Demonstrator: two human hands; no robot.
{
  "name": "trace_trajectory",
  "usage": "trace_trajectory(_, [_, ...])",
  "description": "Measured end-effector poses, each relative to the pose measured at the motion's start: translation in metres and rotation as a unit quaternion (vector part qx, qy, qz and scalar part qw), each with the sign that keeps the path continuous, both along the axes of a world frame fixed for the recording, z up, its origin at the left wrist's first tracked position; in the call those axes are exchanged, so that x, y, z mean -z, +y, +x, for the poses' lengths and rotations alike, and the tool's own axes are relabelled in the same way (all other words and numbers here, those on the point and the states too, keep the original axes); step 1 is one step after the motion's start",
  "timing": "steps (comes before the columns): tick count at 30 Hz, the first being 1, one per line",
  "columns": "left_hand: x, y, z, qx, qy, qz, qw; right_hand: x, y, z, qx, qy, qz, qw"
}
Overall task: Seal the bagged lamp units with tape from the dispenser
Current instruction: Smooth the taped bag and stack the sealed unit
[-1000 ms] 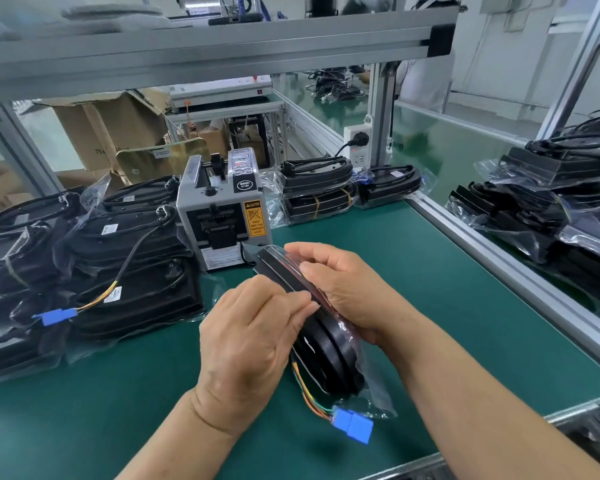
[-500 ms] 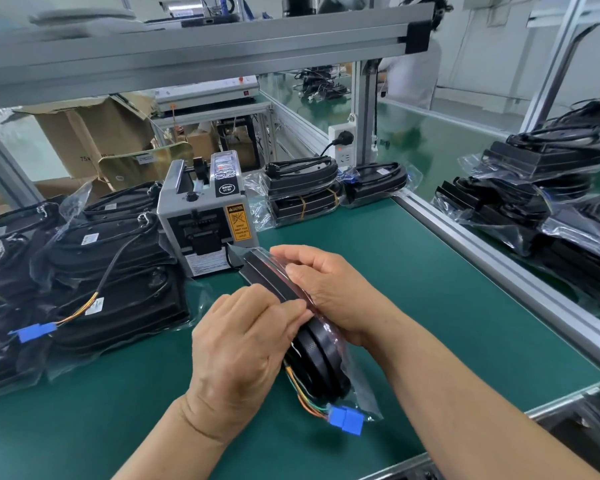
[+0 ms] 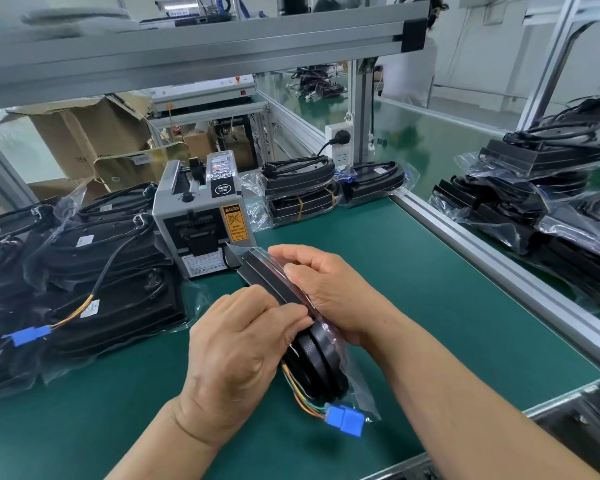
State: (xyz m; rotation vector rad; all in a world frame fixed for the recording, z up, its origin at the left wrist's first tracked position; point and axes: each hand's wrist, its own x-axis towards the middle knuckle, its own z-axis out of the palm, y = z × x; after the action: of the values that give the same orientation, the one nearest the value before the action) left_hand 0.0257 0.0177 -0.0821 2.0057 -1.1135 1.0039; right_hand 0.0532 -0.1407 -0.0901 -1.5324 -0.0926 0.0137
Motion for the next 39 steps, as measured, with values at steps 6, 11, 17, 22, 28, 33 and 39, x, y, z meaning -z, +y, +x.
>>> trace_trajectory(6, [0.000,0.000,0.000,-0.024,-0.005,0.018,1.000,0.001,-0.001,0.000,-0.001,0.000,0.004,1.000])
trace_trajectory(11, [0.000,0.000,-0.002,-0.033,-0.010,0.022,0.999,0.000,-0.002,0.000,-0.003,0.002,0.005,1.000])
trace_trajectory(17, [0.000,-0.001,-0.003,-0.026,-0.006,0.024,0.999,-0.003,-0.003,-0.002,0.001,-0.002,0.006,1.000])
trace_trajectory(22, [-0.001,-0.002,-0.002,-0.023,0.004,0.029,0.999,-0.004,-0.004,-0.003,0.000,0.002,0.002,1.000])
trace_trajectory(28, [-0.006,0.000,-0.002,-0.008,0.032,0.052,0.998,-0.003,-0.005,-0.003,-0.005,-0.002,0.000,1.000])
trace_trajectory(33, [-0.008,0.003,-0.017,-0.046,0.017,0.136,0.989,-0.002,-0.008,-0.002,0.002,-0.002,-0.011,1.000])
trace_trajectory(39, [-0.004,0.002,-0.027,-0.090,0.024,0.203,0.975,-0.005,-0.004,-0.003,0.003,-0.002,-0.036,0.999])
